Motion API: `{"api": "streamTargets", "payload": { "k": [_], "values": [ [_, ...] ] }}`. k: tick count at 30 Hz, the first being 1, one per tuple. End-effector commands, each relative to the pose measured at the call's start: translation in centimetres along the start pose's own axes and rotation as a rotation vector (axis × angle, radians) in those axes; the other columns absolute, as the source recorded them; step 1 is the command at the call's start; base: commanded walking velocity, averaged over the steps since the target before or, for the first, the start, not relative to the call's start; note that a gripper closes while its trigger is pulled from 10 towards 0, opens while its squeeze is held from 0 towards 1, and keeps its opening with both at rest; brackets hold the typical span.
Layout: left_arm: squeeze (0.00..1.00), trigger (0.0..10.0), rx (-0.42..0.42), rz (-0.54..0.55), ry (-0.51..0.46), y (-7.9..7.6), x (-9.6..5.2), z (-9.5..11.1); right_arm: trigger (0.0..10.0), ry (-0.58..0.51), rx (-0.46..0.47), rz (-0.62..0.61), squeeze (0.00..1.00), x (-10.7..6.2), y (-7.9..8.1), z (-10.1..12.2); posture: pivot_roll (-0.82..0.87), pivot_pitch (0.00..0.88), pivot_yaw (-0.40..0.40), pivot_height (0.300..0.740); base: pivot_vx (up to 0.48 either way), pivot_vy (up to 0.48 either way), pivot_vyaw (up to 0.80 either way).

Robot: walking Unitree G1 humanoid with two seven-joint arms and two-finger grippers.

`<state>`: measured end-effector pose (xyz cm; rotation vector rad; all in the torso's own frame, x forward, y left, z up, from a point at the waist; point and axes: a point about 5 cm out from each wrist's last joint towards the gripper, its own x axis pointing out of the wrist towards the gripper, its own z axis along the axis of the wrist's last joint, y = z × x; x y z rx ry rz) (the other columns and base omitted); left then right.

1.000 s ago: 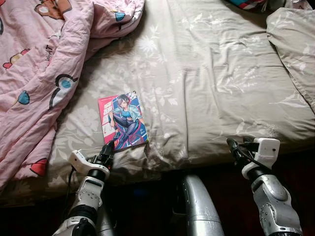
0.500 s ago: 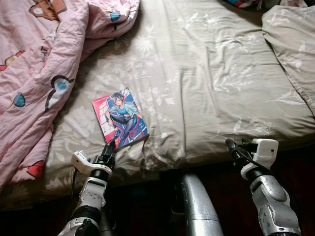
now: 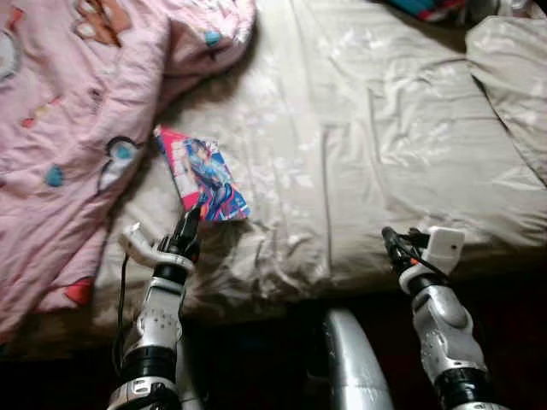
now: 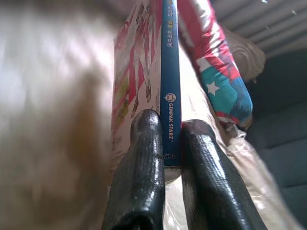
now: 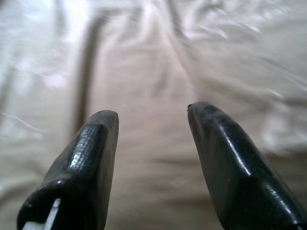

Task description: Clean up the room

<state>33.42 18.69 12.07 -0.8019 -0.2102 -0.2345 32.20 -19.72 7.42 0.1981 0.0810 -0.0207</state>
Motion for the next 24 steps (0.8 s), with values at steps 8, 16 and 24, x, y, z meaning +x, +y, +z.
{"api": "streamTargets", "payload": {
  "k": [8, 16, 24],
  "values": [
    [0.0, 10.0, 0.432, 0.035, 0.13, 0.6, -2.2, 0.9, 10.0, 0.01, -0.008, -0.041, 0.0, -0.8, 0.2, -1.9, -0.08, 0.017, 0.057, 0.592, 0.0, 0.0, 0.0],
    [0.0, 10.0, 0.633, 0.175, 0.216, 3.1, -4.6, 0.3, 10.0, 0.067, -0.011, -0.071, 0.0, -1.4, -0.7, -3.5, -0.06, 0.0, 0.064, 0.592, 0.0, 0.0, 0.0],
    [0.0, 10.0, 0.766, 0.238, 0.291, 4.0, -5.8, -1.1, 10.0, 0.071, -0.011, -0.084, 0.0, -1.4, -1.3, -3.8, -0.06, 0.0, 0.061, 0.617, 0.0, 0.0, 0.0]
  ]
}}
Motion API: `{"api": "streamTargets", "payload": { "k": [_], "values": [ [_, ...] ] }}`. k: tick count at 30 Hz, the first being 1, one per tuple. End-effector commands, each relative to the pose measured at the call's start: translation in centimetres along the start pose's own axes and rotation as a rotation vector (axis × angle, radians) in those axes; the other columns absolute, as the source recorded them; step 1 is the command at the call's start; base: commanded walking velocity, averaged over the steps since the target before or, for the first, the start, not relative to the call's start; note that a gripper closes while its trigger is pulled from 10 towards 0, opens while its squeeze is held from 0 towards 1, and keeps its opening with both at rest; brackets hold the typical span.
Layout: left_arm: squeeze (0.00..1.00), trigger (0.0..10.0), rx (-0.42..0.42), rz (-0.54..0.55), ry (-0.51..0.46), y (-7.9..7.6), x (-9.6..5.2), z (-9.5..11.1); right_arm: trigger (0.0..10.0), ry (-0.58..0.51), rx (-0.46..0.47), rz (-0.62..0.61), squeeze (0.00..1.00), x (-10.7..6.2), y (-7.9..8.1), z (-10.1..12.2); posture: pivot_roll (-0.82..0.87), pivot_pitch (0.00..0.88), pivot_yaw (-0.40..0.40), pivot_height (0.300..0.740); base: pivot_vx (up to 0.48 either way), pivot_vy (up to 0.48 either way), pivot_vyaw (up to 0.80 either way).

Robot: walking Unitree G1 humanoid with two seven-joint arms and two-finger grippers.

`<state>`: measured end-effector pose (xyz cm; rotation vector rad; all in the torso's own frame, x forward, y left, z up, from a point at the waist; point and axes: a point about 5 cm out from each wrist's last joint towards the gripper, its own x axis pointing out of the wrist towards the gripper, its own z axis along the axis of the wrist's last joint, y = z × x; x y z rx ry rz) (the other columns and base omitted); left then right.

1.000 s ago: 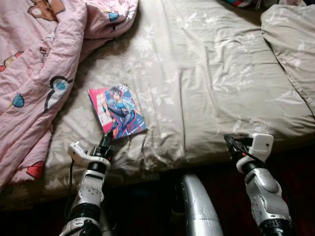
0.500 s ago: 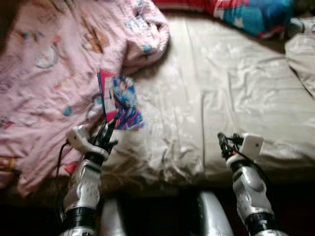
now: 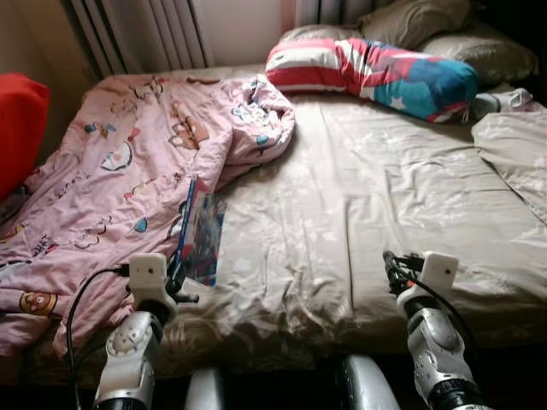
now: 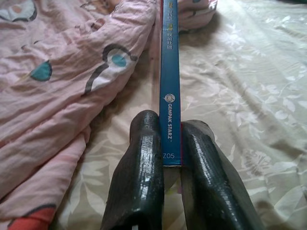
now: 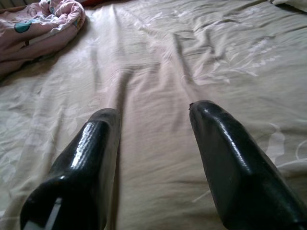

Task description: Clean up the room

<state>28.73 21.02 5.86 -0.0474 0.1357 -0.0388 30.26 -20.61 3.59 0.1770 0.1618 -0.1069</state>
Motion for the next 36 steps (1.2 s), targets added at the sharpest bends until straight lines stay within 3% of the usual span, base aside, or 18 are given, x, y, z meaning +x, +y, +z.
{"api": "streamTargets", "payload": {
  "k": [1, 10, 20, 30, 32, 34, 36],
  "values": [
    [0.0, 10.0, 0.016, 0.014, -0.061, 0.3, 0.2, 1.1, 10.0, 0.006, 0.005, 0.007, 0.0, 0.1, 0.3, -0.1, -0.06, 0.0, 0.059, 0.622, 0.0, 0.0, 0.0],
    [0.0, 10.0, 0.015, 0.063, -0.078, 0.8, 0.7, 1.4, 10.0, 0.014, -0.001, -0.009, 0.0, 0.3, 0.0, -0.2, -0.05, 0.0, 0.056, 0.677, 0.0, 0.0, 0.0],
    [0.0, 10.0, 0.011, 0.054, -0.062, 0.3, 0.9, 0.7, 10.0, 0.011, -0.005, -0.024, 0.0, 0.3, -0.4, -0.1, -0.06, 0.0, 0.048, 0.737, 0.0, 0.0, 0.0],
    [0.0, 10.0, 0.019, 0.055, -0.049, 0.3, 0.7, 0.1, 10.0, 0.007, -0.004, -0.045, 0.0, 0.1, -1.0, -0.3, -0.06, 0.0, 0.041, 0.74, 0.0, 0.0, 0.0],
    [0.0, 10.0, 0.011, 0.06, -0.031, 0.2, 0.5, -0.6, 10.0, 0.109, -0.021, -0.091, 0.0, -0.8, -1.9, -2.2, -0.06, 0.0, 0.036, 0.74, 0.0, 0.0, 0.0],
    [0.0, 10.0, 0.008, 0.062, -0.027, 0.2, 0.5, -0.8, 10.0, 0.134, -0.024, -0.101, 0.0, -1.1, -2.1, -2.7, -0.06, 0.0, 0.035, 0.74, 0.0, 0.0, 0.0],
    [0.0, 10.0, -0.003, 0.075, -0.018, 0.2, 0.4, -1.2, 10.0, 0.267, -0.033, -0.123, 0.0, -2.7, -2.8, -5.3, -0.06, 0.0, 0.034, 0.74, 0.0, 0.0, 0.0]
  ]
}}
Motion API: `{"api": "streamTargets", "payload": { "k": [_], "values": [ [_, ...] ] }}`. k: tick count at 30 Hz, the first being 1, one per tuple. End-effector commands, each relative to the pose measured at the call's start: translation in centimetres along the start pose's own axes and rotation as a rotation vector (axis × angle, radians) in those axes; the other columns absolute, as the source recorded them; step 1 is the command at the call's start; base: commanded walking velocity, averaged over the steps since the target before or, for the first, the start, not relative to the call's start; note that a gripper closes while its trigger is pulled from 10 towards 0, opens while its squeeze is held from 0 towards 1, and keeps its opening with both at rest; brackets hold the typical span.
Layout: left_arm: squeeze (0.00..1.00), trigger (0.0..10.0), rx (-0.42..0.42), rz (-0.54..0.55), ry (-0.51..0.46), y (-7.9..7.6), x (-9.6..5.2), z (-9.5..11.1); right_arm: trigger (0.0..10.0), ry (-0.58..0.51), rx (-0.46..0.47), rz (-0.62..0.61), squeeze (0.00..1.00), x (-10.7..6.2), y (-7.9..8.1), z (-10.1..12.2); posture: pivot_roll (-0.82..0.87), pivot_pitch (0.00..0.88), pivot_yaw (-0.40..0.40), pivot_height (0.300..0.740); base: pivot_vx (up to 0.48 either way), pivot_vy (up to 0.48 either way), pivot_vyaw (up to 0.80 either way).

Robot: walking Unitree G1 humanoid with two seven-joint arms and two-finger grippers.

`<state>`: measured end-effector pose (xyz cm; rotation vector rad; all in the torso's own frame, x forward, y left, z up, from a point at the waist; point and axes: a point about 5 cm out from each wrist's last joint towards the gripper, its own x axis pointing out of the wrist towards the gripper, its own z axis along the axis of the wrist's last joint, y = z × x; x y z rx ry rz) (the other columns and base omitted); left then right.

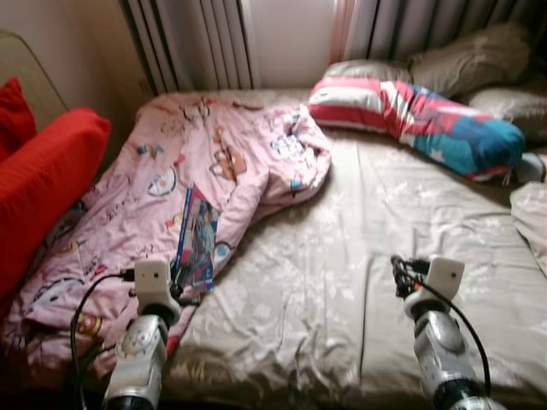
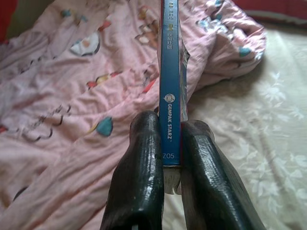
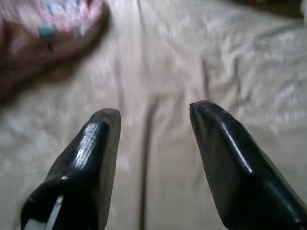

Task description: Clean up the room

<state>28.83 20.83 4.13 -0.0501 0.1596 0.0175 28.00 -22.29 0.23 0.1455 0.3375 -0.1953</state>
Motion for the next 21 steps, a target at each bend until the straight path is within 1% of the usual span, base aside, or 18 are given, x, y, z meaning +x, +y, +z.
{"api": "streamTargets", "payload": {
  "k": [1, 3, 4, 5, 8, 15, 19, 21],
  "values": [
    [0.0, 10.0, -0.003, 0.024, -0.037, 0.3, 0.0, 0.4, 10.0, 0.199, -0.029, -0.026, 0.0, -1.9, -0.8, -4.3, -0.06, 0.0, 0.034, 0.74, 0.0, 0.0, 0.0],
    [0.0, 10.0, -0.002, 0.023, -0.033, 0.2, 0.0, 0.2, 10.0, 0.269, -0.044, -0.039, 0.0, -2.8, -1.2, -5.8, -0.06, 0.0, 0.032, 0.74, 0.0, 0.0, 0.0],
    [0.0, 10.0, -0.002, 0.025, -0.029, 0.2, -0.1, 0.1, 10.0, 0.328, -0.054, -0.061, 0.0, -3.6, -1.7, -7.0, -0.05, 0.0, 0.031, 0.74, 0.0, 0.0, 0.0],
    [0.0, 10.0, -0.002, 0.025, -0.029, 0.2, -0.1, 0.1, 10.0, 0.328, -0.054, -0.061, 0.0, -3.6, -1.7, -7.0, -0.05, 0.0, 0.031, 0.74, 0.0, 0.0, 0.0],
    [0.0, 10.0, -0.002, 0.031, -0.032, 0.3, -0.1, 0.0, 10.0, 0.392, -0.039, -0.091, 0.0, -4.7, -2.2, -8.4, -0.05, 0.0, 0.029, 0.74, 0.0, 0.0, 0.0],
    [0.0, 10.0, -0.003, 0.025, -0.027, 0.4, -0.4, -0.3, 10.0, 0.5, -0.055, -0.089, 0.0, -6.1, -2.0, -10.5, -0.06, 0.0, 0.036, 0.74, 0.0, 0.0, 0.0],
    [0.0, 10.0, 0.006, 0.0, -0.045, 0.0, -0.1, 0.1, 10.0, 0.53, -0.074, -0.064, 0.0, -6.5, -1.7, -11.0, -0.05, 0.0, 0.035, 0.74, 0.0, 0.0, 0.0],
    [0.0, 10.0, 0.008, -0.007, -0.048, -0.1, -0.1, 0.1, 10.0, 0.537, -0.084, -0.064, 0.0, -6.6, -1.9, -11.1, -0.06, 0.0, 0.036, 0.74, 0.0, 0.0, 0.0]
  ]
}}
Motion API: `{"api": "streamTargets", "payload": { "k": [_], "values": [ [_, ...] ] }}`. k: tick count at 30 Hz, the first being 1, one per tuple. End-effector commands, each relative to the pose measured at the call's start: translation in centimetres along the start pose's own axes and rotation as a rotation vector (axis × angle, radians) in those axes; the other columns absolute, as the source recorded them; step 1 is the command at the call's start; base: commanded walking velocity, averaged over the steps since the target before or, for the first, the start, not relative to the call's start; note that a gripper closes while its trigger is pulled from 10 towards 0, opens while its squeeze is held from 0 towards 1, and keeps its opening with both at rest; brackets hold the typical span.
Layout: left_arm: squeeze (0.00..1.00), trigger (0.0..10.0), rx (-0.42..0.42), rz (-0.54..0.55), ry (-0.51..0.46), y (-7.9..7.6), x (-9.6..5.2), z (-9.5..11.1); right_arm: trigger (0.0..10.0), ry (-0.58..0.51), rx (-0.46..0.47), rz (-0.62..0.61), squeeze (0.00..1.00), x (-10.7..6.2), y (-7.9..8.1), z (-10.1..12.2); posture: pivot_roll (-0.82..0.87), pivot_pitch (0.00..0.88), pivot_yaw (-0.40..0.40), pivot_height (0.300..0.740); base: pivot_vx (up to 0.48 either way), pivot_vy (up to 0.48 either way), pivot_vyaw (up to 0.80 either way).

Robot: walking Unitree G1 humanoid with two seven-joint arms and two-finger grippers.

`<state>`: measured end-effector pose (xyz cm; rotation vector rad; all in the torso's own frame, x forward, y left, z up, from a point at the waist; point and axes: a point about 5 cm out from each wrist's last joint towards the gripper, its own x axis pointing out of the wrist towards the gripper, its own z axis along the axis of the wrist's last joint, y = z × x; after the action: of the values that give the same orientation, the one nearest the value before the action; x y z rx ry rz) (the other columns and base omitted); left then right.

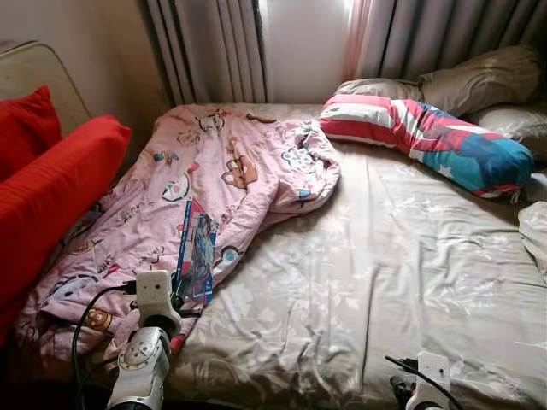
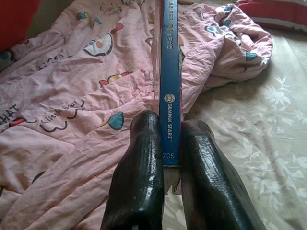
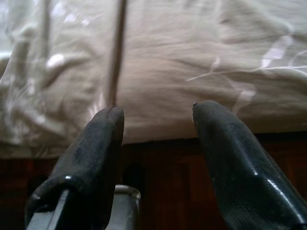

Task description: Clean up the room

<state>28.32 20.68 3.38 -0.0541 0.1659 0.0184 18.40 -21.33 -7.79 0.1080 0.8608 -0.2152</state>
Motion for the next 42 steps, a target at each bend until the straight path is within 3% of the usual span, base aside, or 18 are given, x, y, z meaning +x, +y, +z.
{"api": "streamTargets", "payload": {
  "k": [1, 6, 11, 42],
  "values": [
    [0.0, 10.0, 0.013, -0.01, -0.053, -0.1, 0.3, 0.9, 10.0, 0.029, -0.018, 0.001, 0.0, -0.1, -0.1, -0.6, -0.06, 0.0, 0.037, 0.74, 0.0, 0.0, 0.0],
    [0.0, 10.0, 0.017, -0.026, -0.045, -0.4, 0.1, 0.5, 10.0, 0.066, 0.008, -0.015, 0.0, -0.4, -1.7, -1.4, -0.07, 0.0, 0.035, 0.74, 0.0, -0.406, -0.15],
    [0.0, 10.0, 0.013, -0.027, -0.054, -0.4, 0.3, 0.8, 10.0, 0.079, -0.011, -0.006, 0.0, -0.6, -2.0, -1.7, -0.07, 0.0, 0.035, 0.74, 0.0, -0.412, -0.64],
    [0.0, 10.0, 0.015, -0.06, -0.058, -1.2, 0.7, 0.9, 10.0, 0.072, -0.029, 0.025, 0.0, -0.5, -1.4, -1.7, -0.08, 0.0, 0.039, 0.74, 0.0, -0.396, 0.0]
  ]
}}
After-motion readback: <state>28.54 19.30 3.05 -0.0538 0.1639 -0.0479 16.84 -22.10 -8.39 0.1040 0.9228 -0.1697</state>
